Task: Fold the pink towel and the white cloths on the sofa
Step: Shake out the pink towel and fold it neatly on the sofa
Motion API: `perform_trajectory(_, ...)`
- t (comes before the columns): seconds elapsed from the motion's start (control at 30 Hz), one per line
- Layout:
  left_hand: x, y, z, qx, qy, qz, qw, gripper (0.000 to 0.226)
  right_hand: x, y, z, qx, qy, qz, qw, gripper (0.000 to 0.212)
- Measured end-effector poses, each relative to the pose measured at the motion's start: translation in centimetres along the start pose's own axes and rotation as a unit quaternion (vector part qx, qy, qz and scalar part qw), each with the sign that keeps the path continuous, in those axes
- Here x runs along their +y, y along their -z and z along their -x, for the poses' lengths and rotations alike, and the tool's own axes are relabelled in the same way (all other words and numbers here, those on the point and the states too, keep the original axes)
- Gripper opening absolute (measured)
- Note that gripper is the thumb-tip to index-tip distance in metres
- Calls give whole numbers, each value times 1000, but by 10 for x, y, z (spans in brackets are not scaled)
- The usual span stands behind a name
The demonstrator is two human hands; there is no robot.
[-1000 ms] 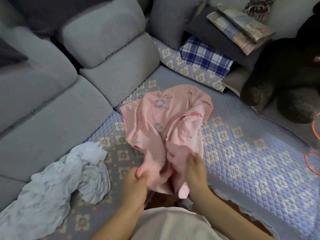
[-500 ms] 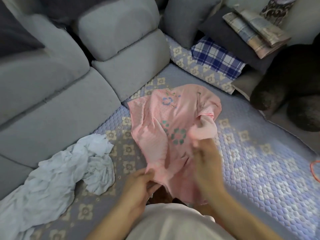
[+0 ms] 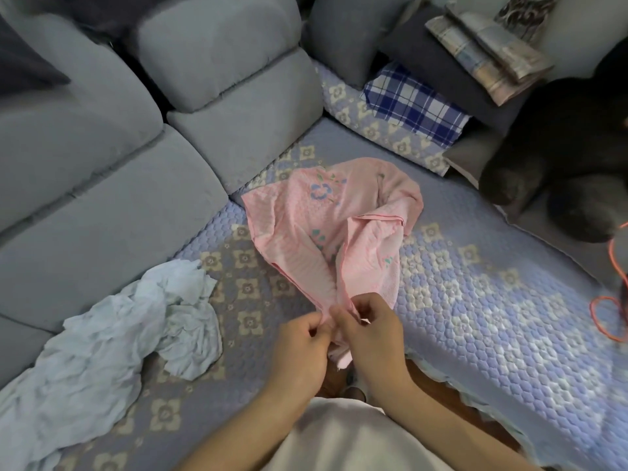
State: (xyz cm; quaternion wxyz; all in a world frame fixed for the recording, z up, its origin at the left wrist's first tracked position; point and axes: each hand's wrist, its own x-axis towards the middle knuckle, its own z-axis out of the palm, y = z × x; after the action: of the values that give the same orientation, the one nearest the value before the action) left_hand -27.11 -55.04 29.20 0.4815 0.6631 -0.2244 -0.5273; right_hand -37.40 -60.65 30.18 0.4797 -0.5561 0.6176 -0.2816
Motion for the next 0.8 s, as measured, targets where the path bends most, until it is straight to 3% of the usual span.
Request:
perform_trajectory(0.17, -12, -2, -9, 5, 13, 36, 999, 43, -5, 0, -3, 23, -30, -37, 999, 15)
perform_trajectory(0.3, -4, -4, -5, 28, 4, -15, 999, 46, -4, 1, -4, 26, -24, -18, 999, 16)
perform_trajectory(0.53, 5, -1, 0, 33, 6, -39, 999, 36, -2, 10, -2, 26, -17, -13, 999, 14)
perform_trajectory(0.67, 5, 8, 0, 42, 17, -18, 999, 27, -17, 47, -19, 109, -29, -13, 994, 15)
perform_trajectory(0.8, 2, 12, -4, -2, 63, 27, 998, 26, -42, 72, -31, 173, 25, 45, 984, 9)
